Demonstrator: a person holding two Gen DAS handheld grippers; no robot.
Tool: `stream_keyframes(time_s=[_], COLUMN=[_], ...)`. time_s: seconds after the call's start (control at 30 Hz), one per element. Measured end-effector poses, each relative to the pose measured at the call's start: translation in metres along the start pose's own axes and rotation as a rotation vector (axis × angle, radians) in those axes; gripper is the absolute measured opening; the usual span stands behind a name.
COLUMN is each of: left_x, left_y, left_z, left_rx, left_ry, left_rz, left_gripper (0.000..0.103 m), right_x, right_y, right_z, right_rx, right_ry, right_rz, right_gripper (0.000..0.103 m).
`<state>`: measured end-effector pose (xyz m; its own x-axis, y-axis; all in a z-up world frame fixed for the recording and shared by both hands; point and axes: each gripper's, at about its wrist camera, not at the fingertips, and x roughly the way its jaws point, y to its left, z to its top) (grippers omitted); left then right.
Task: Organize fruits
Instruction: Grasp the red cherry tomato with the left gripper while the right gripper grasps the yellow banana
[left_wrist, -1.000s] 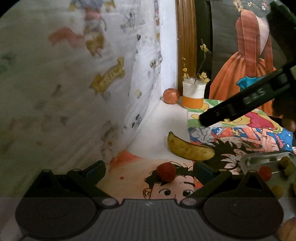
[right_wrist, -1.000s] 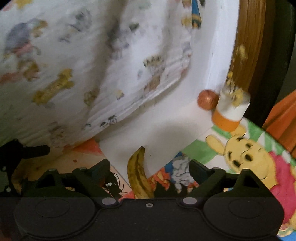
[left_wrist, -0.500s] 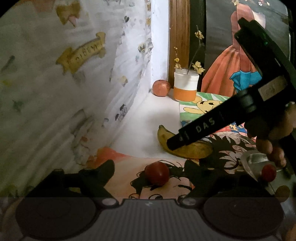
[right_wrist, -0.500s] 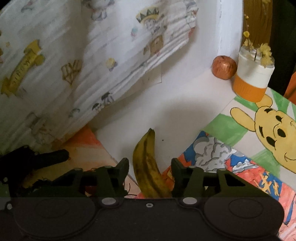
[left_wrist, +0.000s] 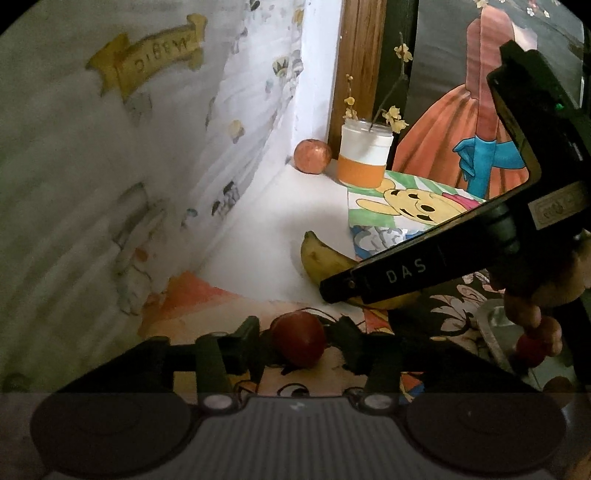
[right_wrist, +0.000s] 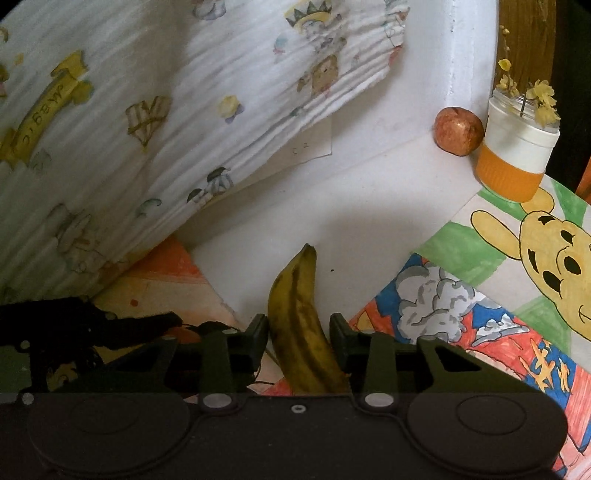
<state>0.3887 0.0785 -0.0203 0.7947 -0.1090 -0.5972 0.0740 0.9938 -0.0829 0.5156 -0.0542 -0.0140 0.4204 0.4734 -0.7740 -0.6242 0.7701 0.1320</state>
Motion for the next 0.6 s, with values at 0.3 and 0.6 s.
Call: stream_keyframes(time_s=[0.3, 0.6], left_x=[0.0021, -0.0031], left_y=[0.0016, 0.0042], left_z=[0.0000, -0.0018], left_rx=[-0.022, -0.065], left_ry=[0.008, 0.017], left_rz=[0.002, -0.006], left_gripper=[0.034, 0.033], right_x=[0.0008, -0.0061], right_y=[0.0015, -0.0051], right_z=[0.0001, -0.0042], right_rx=[-0.005, 0.057], right_ry=[-0.003, -0.013], right_rz=[0.000, 0.045], right_gripper=[0.035, 0.032])
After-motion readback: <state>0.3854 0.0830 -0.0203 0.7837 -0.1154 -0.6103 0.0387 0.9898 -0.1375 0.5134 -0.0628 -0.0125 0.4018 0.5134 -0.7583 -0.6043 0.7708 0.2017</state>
